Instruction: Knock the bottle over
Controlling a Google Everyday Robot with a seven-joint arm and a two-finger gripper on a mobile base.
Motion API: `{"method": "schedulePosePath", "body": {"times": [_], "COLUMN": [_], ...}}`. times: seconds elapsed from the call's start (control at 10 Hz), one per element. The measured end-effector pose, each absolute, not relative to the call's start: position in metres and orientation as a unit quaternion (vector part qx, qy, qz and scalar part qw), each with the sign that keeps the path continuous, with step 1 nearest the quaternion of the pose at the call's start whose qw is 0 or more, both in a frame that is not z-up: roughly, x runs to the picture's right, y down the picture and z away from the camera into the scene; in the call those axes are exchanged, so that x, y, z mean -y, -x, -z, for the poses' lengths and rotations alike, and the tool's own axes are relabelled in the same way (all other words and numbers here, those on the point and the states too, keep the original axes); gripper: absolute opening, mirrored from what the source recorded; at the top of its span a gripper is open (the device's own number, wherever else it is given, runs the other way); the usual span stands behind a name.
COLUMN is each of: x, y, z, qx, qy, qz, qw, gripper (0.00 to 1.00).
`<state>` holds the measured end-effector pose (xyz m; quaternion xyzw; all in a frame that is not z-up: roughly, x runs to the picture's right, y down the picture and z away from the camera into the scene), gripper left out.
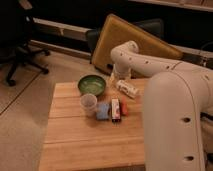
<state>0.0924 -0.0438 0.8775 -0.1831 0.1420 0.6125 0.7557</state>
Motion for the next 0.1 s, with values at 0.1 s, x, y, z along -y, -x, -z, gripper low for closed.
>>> {"method": "schedulePosePath", "body": {"times": [0.1], "x": [0.0437], "y": [-0.0924], "z": [-0.8776], "qx": [-0.142], "qy": [0.183], "qz": [-0.613], "qw": [0.756], "gripper": [0.65]}}
